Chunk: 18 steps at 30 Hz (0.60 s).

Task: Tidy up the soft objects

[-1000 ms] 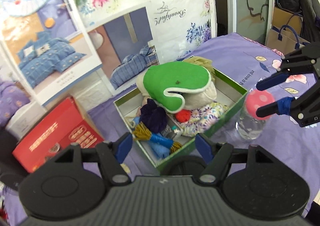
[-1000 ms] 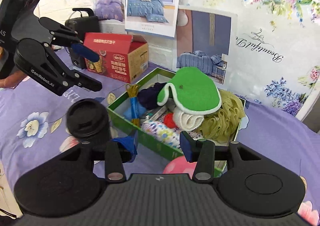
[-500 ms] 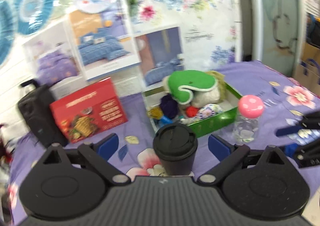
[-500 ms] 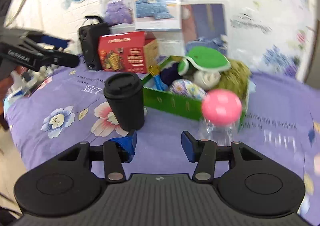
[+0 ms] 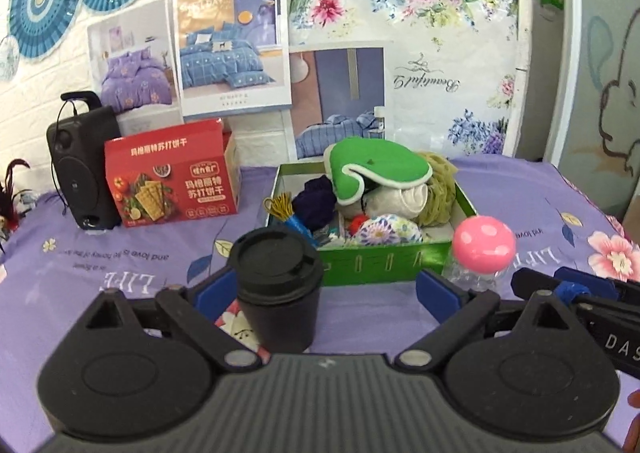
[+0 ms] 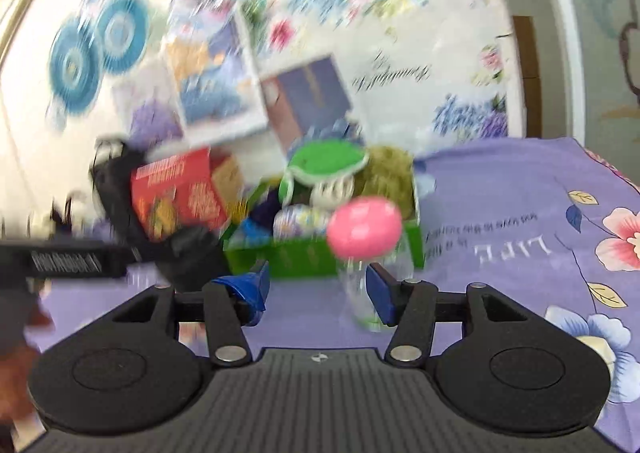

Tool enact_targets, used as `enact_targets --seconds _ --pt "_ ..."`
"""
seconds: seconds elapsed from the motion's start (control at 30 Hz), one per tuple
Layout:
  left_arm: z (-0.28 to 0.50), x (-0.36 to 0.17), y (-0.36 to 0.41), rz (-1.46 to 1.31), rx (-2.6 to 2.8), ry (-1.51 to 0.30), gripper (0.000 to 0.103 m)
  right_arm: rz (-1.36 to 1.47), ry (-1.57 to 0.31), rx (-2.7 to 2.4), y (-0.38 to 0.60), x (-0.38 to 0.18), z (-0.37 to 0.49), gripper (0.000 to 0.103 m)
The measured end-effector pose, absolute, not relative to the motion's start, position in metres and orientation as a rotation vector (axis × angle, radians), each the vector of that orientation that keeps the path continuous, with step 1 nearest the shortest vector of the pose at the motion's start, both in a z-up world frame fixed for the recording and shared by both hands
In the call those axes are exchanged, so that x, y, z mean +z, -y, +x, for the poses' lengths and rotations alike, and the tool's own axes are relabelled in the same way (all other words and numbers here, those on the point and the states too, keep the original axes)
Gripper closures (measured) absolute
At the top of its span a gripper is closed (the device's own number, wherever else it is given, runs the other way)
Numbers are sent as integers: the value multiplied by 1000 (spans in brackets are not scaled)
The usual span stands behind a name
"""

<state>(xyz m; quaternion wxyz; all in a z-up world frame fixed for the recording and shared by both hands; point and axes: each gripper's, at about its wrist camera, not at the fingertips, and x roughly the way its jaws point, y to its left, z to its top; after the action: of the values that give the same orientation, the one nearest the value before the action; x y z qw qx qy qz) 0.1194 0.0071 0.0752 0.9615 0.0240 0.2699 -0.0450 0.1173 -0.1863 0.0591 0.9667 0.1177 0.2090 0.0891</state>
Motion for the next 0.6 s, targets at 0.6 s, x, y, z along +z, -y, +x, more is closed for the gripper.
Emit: enact_targets --seconds 0.6 --pt "86 34 5 53 -29 -666 6 442 -584 6 188 43 87 61"
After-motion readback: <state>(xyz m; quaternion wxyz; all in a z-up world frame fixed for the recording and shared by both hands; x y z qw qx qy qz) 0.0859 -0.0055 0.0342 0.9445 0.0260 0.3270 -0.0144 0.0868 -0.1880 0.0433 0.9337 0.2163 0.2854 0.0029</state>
